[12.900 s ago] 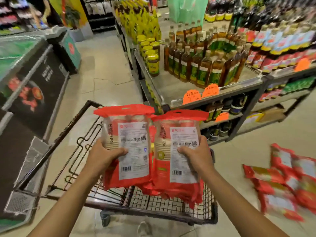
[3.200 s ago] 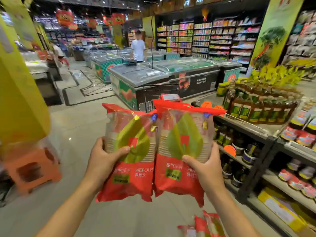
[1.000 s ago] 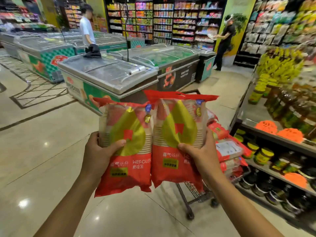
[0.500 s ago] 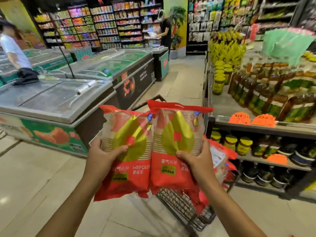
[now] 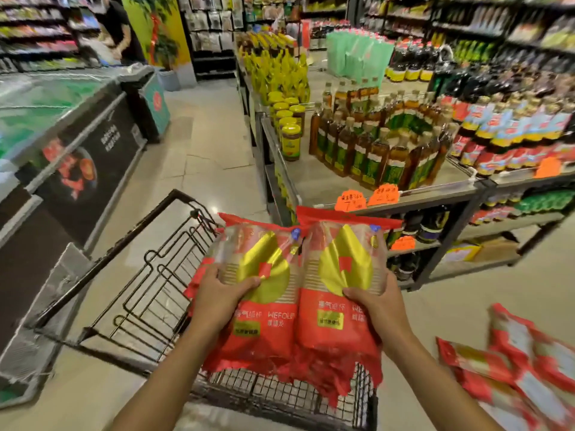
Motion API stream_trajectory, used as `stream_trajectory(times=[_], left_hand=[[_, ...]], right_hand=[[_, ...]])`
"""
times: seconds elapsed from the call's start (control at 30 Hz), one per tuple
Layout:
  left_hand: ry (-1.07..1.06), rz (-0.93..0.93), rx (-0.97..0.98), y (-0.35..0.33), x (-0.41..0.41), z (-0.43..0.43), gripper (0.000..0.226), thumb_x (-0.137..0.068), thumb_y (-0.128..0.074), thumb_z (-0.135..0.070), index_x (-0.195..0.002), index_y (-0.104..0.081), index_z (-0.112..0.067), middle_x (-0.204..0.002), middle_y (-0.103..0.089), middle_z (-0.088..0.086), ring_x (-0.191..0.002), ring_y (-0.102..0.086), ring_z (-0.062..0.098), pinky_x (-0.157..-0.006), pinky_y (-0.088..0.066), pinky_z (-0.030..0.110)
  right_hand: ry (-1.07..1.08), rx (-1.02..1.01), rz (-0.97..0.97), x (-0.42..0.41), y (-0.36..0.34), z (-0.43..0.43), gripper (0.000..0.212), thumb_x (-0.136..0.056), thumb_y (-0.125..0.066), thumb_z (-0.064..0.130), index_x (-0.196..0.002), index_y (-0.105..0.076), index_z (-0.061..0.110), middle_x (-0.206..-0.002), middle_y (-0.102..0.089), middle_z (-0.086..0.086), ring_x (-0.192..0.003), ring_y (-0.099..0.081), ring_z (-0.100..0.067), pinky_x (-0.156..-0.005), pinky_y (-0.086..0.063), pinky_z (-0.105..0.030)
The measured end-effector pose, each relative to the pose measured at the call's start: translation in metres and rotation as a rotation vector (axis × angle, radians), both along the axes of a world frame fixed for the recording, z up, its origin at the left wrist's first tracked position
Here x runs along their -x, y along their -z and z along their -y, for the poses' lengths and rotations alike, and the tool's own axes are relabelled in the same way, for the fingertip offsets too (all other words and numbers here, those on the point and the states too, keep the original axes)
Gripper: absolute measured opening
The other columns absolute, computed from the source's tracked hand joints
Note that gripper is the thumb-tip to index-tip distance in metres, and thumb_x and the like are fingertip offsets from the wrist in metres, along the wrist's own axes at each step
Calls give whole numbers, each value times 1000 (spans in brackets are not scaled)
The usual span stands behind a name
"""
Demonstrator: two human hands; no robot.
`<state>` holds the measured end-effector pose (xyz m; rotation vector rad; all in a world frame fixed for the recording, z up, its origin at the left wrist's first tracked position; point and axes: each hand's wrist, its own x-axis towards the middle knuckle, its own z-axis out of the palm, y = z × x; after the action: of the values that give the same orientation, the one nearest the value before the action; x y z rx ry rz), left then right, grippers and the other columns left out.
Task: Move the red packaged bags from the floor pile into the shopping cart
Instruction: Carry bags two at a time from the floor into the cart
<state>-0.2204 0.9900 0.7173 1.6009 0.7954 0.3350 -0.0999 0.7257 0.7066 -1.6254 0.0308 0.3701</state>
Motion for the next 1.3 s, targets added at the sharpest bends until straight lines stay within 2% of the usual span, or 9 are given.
stream_trajectory(times=[0.23,0.4,0.53,0.67,0.83,0.97,1.07,1.17,1.3], left_hand=[[59,-109,-29,61,-90,-46,90,-40,-87,-63,-113,-51,-24,-99,-71,4,-90,-70,26,-83,-58,50],[166,-242,-81,89,-127,-47,82,-56,-89,-49,-117,-45,-17,-107,-60,6,-103,-62,30,-89,-51,43],[221,-343,-182,111,-141,-48,64,-70,-89,-40,-113,-48,-19,-104,-57,3,-97,-56,24,-82,-46,36],[244,-381,-287,124,-148,-52,61,-74,-86,-44,-120,-58,-13,-107,-67,7,-102,-63,29,-84,-50,38],[321,-374,-447,133,-149,-50,71,-88,-74,-41,-142,-44,-6,-137,-58,16,-124,-56,38,-99,-46,45],[316,-352,-475,137,-144,-44,62,-94,-68,-31,-143,-43,-3,-139,-53,18,-128,-51,37,-104,-43,46],[300,-357,-511,141,-142,-47,55,-95,-66,-26,-139,-45,-1,-136,-53,20,-127,-51,39,-104,-42,48],[291,-322,-534,137,-139,-49,59,-94,-63,-12,-147,-39,-4,-140,-51,21,-130,-49,39,-107,-41,48],[328,-264,-541,133,-131,-54,77,-85,-51,-31,-156,-25,-17,-156,-40,18,-136,-44,37,-111,-41,52]], right_hand=[[192,97,-46,-35,19,-22,60,-78,-81,-1,-124,-47,16,-106,-64,-6,-81,-68,-19,-47,-52,-20],[250,157,-154,-56,61,-24,67,-75,-86,7,-127,-45,16,-114,-65,-10,-91,-70,-27,-65,-56,-35],[225,205,-231,-65,93,-27,64,-75,-86,10,-122,-45,19,-109,-66,-8,-87,-71,-25,-62,-58,-33],[196,241,-315,-68,128,-27,82,-52,-92,37,-120,-47,28,-111,-69,-4,-93,-73,-27,-84,-60,-53],[36,325,-300,-89,187,-9,88,-50,-93,66,-124,-60,32,-111,-75,6,-98,-74,-21,-90,-58,-51],[-34,417,-282,-97,199,-13,105,-40,-86,81,-127,-56,28,-112,-73,10,-101,-71,-17,-94,-56,-47],[-46,484,-248,-92,167,-29,97,-45,-84,75,-123,-54,26,-110,-69,9,-99,-67,-19,-90,-52,-38],[-86,437,-232,-93,172,-34,93,-48,-87,74,-123,-60,28,-109,-74,10,-98,-72,-14,-92,-57,-45],[-103,449,-225,-90,158,-51,95,-51,-85,71,-127,-52,24,-113,-70,7,-100,-69,-19,-86,-53,-37]])
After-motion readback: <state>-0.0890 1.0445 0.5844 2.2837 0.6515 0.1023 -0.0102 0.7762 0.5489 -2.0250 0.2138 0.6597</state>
